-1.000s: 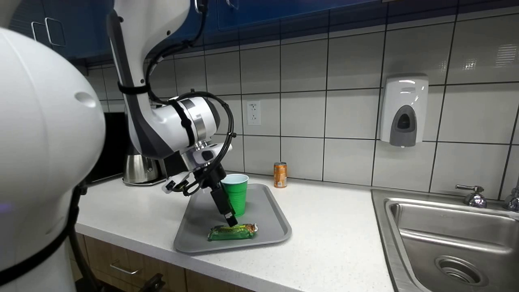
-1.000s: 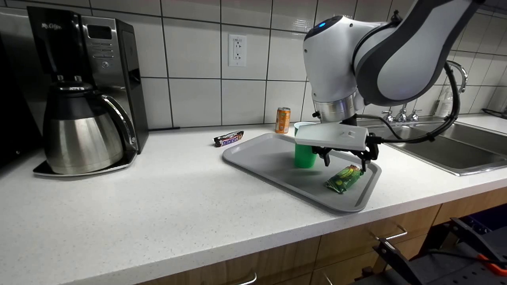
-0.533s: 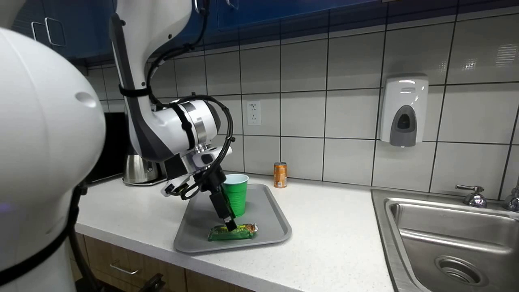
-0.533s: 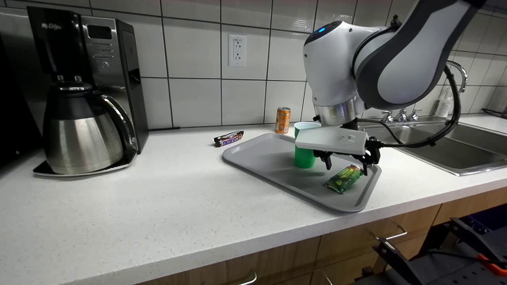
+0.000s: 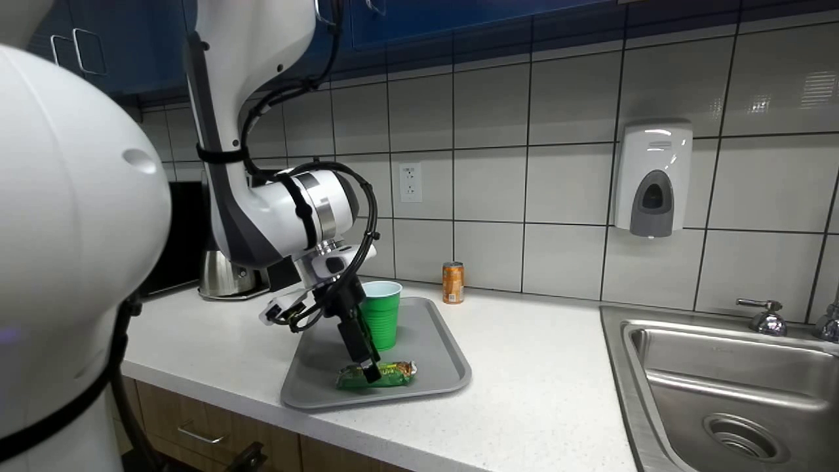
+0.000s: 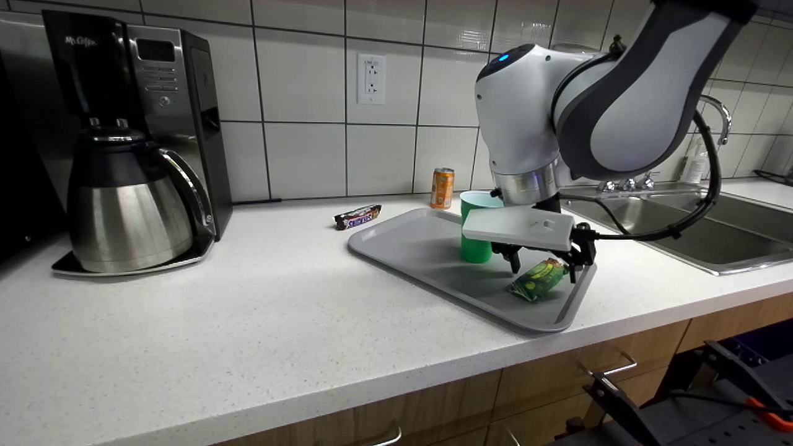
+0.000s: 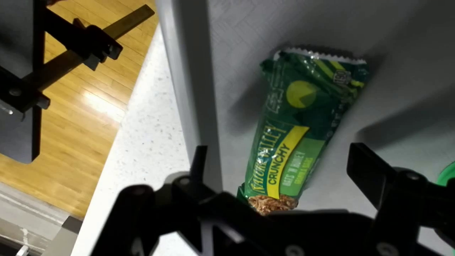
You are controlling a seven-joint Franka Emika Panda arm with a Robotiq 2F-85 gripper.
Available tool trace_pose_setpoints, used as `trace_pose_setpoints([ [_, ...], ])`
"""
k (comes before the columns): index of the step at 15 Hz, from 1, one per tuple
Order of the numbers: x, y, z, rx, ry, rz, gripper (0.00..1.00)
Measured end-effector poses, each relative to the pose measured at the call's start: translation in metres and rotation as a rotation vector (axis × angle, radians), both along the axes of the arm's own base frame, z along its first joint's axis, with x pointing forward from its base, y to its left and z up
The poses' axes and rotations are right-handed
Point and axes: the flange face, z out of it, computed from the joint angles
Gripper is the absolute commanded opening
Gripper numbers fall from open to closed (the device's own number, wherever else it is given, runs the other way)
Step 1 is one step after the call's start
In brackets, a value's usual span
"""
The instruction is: Remove the chocolate bars from the tray
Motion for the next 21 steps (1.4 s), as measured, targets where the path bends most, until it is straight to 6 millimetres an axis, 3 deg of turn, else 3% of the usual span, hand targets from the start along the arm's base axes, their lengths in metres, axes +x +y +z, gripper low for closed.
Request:
trace_pose_setpoints([
  [10, 0.0016, 0.0013, -0.0076, 0.064, -0.029, -0.031, 1.00],
  [11, 0.0018, 0.0011, -0.0075, 0.067, -0.031, -0.032, 0.75],
  [12, 0.0020, 0.0011, -0.0074, 0.068, -0.032, -0.034, 0.74],
  [19, 0.0056, 0.0049, -0.0045, 0.105, -0.067, -0.053, 0.19],
  [21, 0.0059, 0.0047, -0.0042, 0.107, -0.070, -0.055, 0.17],
])
